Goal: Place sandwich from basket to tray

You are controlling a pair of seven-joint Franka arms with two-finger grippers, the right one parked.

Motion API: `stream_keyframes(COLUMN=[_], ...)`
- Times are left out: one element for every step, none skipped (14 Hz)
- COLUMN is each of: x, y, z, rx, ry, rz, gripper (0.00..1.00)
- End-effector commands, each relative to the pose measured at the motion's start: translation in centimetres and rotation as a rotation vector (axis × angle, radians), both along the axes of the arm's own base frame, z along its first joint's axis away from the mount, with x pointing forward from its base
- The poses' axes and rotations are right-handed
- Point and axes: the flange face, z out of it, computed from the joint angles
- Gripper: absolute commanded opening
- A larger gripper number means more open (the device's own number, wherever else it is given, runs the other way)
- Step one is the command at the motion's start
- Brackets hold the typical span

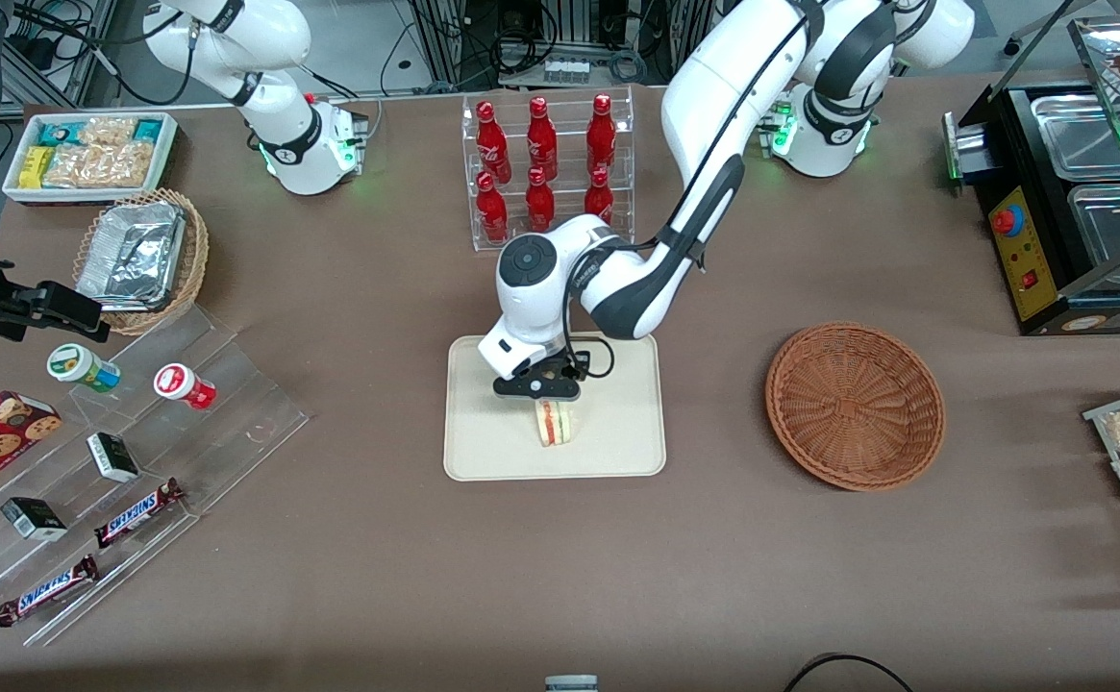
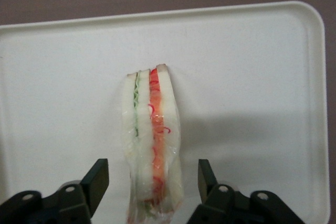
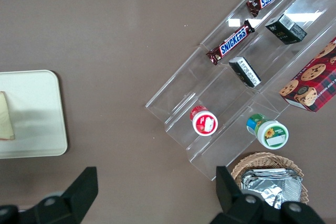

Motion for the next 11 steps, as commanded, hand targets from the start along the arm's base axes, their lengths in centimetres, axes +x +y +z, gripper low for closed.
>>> stream_keyframes(x=[0.9, 0.8, 2.0, 2.4, 2.2, 2.1, 2.7, 2.9, 3.4, 3.8, 4.0], y=[2.7, 3.4, 5.8, 7.4, 8.4, 10.1, 12.2, 14.4, 17.1, 19.7, 22.2], z=[8.8, 11.3, 13.8, 16.2, 17.9, 20.0, 21.2, 23.1, 24.7, 26.0, 27.3], rx=[-0.004, -0.013, -0.020, -0.020, -0.007, 0.010, 0.027, 0.036, 0.044, 0.047, 0.048], ry=[0.009, 0.025, 0.045, 0.054, 0.065, 0.079, 0.093, 0.100, 0.107, 0.113, 0.114], rz=[0.063, 0.086, 0.134, 0.160, 0.188, 0.238, 0.277, 0.307, 0.343, 0.370, 0.399], gripper=[0.99, 0.99, 0.99, 0.99, 0.99, 0.99, 0.99, 0.99, 0.99, 0.99, 0.99])
